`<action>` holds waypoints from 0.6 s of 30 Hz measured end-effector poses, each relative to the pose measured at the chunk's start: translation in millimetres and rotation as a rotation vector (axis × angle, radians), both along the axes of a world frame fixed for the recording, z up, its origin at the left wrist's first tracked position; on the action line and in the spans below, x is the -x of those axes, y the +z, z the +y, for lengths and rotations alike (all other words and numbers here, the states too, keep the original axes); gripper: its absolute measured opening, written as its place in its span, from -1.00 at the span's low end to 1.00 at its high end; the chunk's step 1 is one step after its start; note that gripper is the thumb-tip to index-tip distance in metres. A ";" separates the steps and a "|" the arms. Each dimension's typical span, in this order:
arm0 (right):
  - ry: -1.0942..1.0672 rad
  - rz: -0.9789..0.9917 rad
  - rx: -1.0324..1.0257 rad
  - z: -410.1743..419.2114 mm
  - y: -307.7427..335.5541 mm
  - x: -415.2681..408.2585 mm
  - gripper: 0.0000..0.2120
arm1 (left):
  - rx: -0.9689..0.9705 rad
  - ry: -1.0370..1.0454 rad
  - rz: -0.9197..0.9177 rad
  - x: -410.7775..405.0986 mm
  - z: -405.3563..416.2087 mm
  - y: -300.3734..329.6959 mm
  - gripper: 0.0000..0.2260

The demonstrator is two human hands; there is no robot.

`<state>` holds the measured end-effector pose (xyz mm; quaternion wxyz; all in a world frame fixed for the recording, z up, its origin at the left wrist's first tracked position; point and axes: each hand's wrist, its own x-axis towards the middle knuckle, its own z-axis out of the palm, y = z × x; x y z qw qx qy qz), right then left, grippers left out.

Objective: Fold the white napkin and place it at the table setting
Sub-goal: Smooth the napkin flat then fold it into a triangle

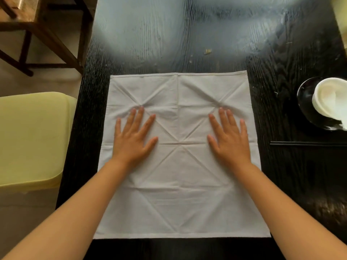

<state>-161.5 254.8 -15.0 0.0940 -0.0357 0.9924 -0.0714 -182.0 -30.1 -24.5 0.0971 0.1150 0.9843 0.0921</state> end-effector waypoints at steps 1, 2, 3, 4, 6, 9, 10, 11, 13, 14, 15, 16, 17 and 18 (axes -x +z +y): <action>-0.010 0.005 -0.008 9.2 0.3 5.7 -0.38 | 0.000 0.028 0.003 6.0 -8.8 -0.1 -0.36; -0.032 0.012 -0.012 16.7 1.1 11.4 -0.39 | -0.001 0.058 0.005 11.7 -17.1 -0.5 -0.36; -0.077 0.023 -0.015 21.5 1.6 16.9 -0.40 | 0.004 0.102 0.006 18.2 -24.1 -1.3 -0.37; -0.143 0.034 -0.013 23.2 1.9 22.8 -0.40 | 0.015 0.167 0.007 25.8 -29.3 -2.5 -0.38; -0.278 0.037 0.018 15.1 3.9 35.2 -0.39 | 0.039 0.344 0.004 42.9 -28.5 -2.0 -0.38; -0.119 0.088 0.068 -20.2 8.2 55.6 -0.38 | -0.030 0.334 0.079 65.3 1.4 5.3 -0.38; 0.010 0.110 0.054 -33.5 8.5 61.9 -0.38 | -0.062 0.205 0.123 69.0 16.3 7.5 -0.40; 0.115 0.116 0.023 -44.7 7.1 68.1 -0.38 | -0.057 0.058 0.147 71.0 31.0 8.1 -0.40; 0.191 0.066 -0.029 -55.1 2.3 80.6 -0.39 | 0.026 -0.122 0.125 73.5 50.9 5.5 -0.38; 0.181 0.038 -0.034 -53.3 -1.4 86.3 -0.40 | 0.056 -0.128 0.091 75.7 53.0 2.1 -0.38; 0.169 0.025 -0.029 -48.1 -4.9 91.4 -0.41 | 0.059 -0.103 0.061 78.8 50.0 -1.7 -0.38; 0.167 0.024 -0.024 -40.1 -7.1 95.8 -0.41 | 0.045 -0.072 0.044 82.2 43.2 -4.7 -0.37; 0.172 0.028 -0.021 -30.1 -8.1 100.3 -0.42 | 0.032 -0.049 0.042 85.2 35.1 -6.7 -0.36; 0.174 0.032 -0.017 -18.6 -8.3 104.9 -0.42 | 0.019 -0.025 0.047 88.4 25.9 -7.8 -0.35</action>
